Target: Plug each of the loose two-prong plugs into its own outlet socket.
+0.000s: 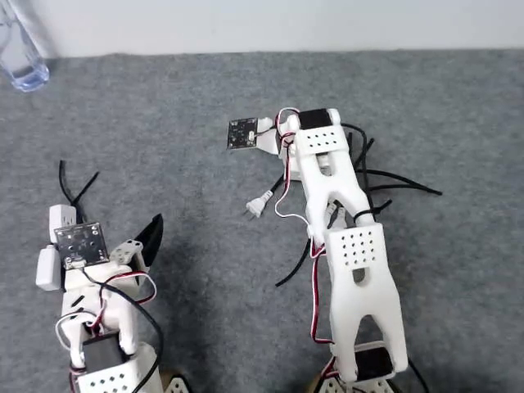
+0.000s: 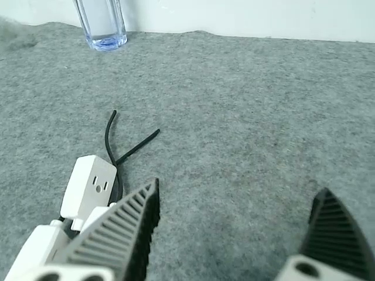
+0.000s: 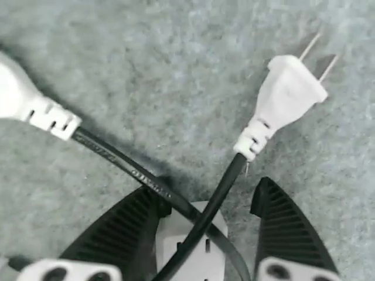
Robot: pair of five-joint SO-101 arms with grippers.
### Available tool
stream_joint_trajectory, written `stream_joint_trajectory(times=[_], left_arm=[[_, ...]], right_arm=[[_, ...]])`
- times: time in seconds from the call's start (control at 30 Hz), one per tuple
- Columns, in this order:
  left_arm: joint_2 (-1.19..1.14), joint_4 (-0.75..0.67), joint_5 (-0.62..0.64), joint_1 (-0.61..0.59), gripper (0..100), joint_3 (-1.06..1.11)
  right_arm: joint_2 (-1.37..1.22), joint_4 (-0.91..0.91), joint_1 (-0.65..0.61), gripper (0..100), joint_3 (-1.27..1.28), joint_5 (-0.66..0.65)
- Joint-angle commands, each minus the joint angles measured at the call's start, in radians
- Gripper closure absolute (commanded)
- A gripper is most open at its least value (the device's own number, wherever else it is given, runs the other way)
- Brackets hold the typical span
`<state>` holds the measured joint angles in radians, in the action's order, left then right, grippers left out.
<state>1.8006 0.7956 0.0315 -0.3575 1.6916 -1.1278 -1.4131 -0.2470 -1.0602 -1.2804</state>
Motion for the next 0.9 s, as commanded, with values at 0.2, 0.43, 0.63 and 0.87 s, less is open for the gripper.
stream_joint_trajectory(times=[0.2,0.43,0.63,0.87], left_arm=[[0.017,0.0,-0.006,0.011,62,-0.007],[0.017,0.0,-0.006,0.012,62,-0.007],[0.014,0.0,-0.008,0.012,62,-0.007],[0.014,0.0,-0.008,0.012,62,-0.007]], right_arm=[[-0.082,-0.077,0.033,99.8,-0.173,0.005],[-0.085,-0.101,0.025,99.0,-0.233,0.008],[-0.085,-0.298,-0.004,99.0,-0.493,0.009],[-0.048,-0.384,-0.004,99.0,-0.62,0.089]])
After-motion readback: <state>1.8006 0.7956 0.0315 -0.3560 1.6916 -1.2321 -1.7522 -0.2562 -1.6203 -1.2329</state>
